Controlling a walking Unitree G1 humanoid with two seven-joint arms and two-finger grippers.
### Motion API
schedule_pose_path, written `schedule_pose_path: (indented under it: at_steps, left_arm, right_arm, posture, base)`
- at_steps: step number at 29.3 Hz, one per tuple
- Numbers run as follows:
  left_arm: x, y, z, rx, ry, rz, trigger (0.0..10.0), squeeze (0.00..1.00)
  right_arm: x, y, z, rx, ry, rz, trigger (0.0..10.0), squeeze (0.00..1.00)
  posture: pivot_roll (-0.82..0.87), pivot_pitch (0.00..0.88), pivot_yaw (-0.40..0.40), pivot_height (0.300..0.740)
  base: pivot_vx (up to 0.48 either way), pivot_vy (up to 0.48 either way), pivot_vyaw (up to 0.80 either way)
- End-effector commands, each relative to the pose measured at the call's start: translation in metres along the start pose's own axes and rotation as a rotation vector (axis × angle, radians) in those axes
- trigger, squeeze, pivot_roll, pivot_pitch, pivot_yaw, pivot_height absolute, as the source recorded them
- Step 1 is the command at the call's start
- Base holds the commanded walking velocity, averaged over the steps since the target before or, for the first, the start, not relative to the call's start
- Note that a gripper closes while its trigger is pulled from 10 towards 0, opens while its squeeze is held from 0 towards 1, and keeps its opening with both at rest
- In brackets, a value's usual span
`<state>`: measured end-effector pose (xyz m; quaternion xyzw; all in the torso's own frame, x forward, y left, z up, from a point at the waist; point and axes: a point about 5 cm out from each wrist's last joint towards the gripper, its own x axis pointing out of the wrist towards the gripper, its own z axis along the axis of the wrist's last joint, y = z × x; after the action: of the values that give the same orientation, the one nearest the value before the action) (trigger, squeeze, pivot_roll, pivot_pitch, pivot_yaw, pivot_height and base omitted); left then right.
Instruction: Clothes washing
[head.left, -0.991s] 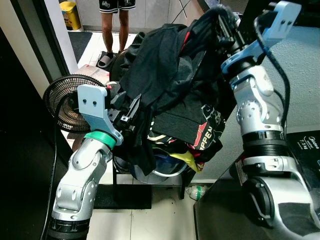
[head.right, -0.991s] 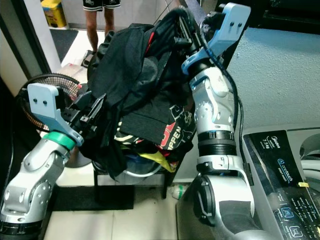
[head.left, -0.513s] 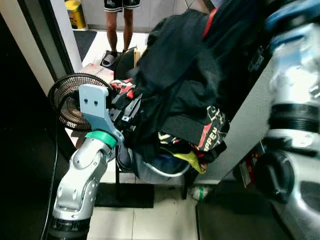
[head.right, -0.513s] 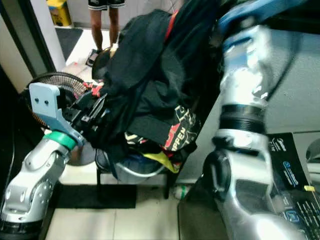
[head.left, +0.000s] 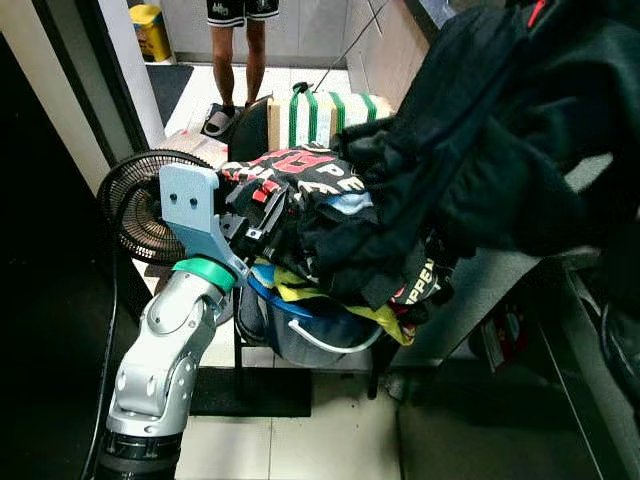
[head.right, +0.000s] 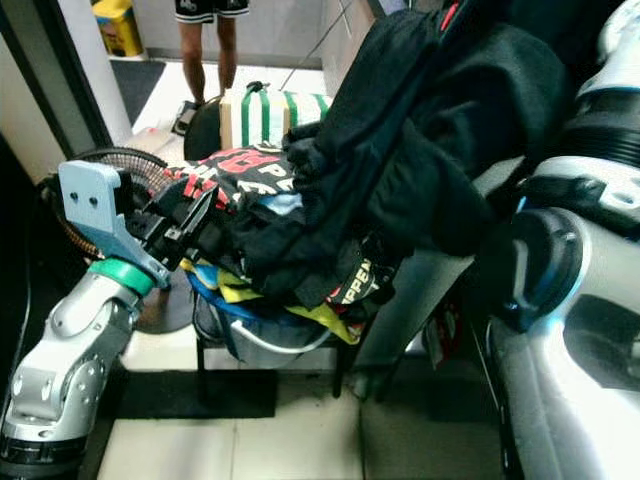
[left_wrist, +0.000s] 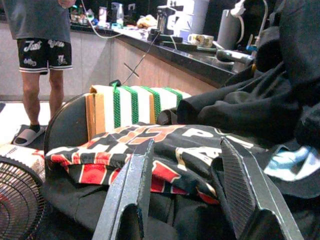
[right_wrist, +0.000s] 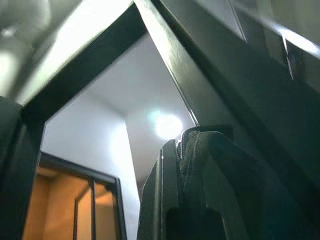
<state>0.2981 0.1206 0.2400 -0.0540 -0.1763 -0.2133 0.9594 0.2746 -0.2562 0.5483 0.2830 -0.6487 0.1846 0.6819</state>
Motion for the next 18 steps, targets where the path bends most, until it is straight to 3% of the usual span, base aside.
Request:
schedule_pose_path:
  at_steps: [1,3,11,12,14,15,17,18]
  left_arm:
    - [-0.001,0.000,-0.004,-0.008,0.016,-0.009,10.0,0.00]
    - [-0.001,0.000,-0.004,-0.006,0.016,-0.011,10.0,0.00]
    - [-0.001,-0.001,-0.004,-0.005,0.015,-0.012,10.0,0.00]
    - [-0.001,-0.001,-0.004,-0.004,0.015,-0.014,10.0,0.00]
    - [-0.001,-0.001,-0.004,-0.004,0.015,-0.014,10.0,0.00]
    - [-0.001,-0.001,-0.004,-0.001,0.015,-0.018,10.0,0.00]
    - [-0.001,-0.001,-0.004,-0.001,0.015,-0.018,10.0,0.00]
    - [-0.001,0.000,-0.004,0.000,0.014,-0.018,10.0,0.00]
  right_arm:
    - [0.017,0.007,0.031,-0.030,-0.129,0.036,0.0,0.00]
    - [0.024,0.005,0.046,-0.020,-0.183,0.030,0.0,0.00]
    - [0.032,0.009,0.048,-0.016,-0.187,0.073,0.0,0.00]
    - [0.041,0.016,0.056,-0.021,-0.208,0.103,0.0,0.00]
    - [0.041,0.016,0.056,-0.021,-0.208,0.103,0.0,0.00]
    - [0.051,0.027,0.067,-0.037,-0.238,0.147,0.0,0.00]
    - [0.051,0.027,0.067,-0.037,-0.238,0.147,0.0,0.00]
    - [0.061,0.038,0.079,-0.046,-0.273,0.195,0.0,0.00]
  posture:
    - [0.04,0.034,0.032,0.740]
    - [0.05,0.033,0.029,0.740]
    - [0.05,0.033,0.029,0.740]
    - [0.05,0.029,0.036,0.740]
    - [0.05,0.029,0.036,0.740]
    - [0.05,0.025,0.033,0.740]
    - [0.05,0.025,0.033,0.740]
    - [0.05,0.025,0.033,0.740]
  base:
    - [0.000,0.000,0.00]
    - [0.000,0.000,0.00]
    - [0.000,0.000,0.00]
    - [0.000,0.000,0.00]
    - [0.000,0.000,0.00]
    - [0.000,0.000,0.00]
    - [0.000,0.000,0.00]
    - [0.000,0.000,0.00]
